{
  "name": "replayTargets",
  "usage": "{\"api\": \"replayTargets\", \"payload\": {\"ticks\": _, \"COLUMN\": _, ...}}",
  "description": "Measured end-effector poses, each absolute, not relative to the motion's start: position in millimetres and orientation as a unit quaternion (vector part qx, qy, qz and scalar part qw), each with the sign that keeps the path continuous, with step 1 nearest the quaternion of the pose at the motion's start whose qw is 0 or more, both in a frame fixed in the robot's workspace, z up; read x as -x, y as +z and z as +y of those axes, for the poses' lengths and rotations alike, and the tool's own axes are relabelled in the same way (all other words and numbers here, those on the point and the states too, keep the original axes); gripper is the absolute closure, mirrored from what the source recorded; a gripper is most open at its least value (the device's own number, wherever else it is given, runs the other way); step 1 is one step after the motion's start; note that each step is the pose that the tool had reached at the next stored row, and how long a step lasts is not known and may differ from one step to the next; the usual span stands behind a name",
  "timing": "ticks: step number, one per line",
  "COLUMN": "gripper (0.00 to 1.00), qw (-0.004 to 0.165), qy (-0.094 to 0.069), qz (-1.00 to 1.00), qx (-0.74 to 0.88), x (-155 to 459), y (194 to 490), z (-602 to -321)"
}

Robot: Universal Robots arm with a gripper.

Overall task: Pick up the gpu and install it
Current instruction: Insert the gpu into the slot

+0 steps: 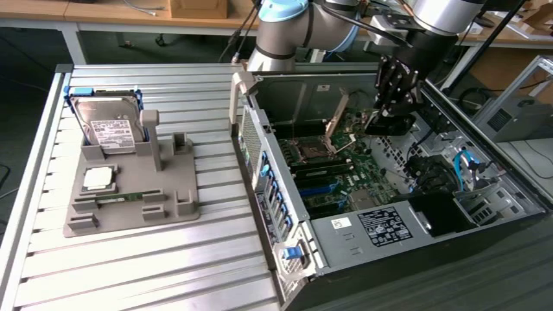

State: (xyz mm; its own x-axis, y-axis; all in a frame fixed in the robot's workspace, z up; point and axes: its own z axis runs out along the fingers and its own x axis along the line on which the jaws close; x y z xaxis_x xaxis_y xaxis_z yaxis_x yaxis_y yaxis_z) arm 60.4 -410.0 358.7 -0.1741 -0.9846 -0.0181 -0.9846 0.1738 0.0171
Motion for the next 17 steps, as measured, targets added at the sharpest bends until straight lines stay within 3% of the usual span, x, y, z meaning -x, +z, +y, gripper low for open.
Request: {"api": "replayTargets", "payload": {"ticks": 17, "gripper": 0.73, "qw": 0.001, "qy": 0.012, "qz": 0.741, "qx": 0.671, "x": -60.4, "y": 358.5, "z": -410.0}}
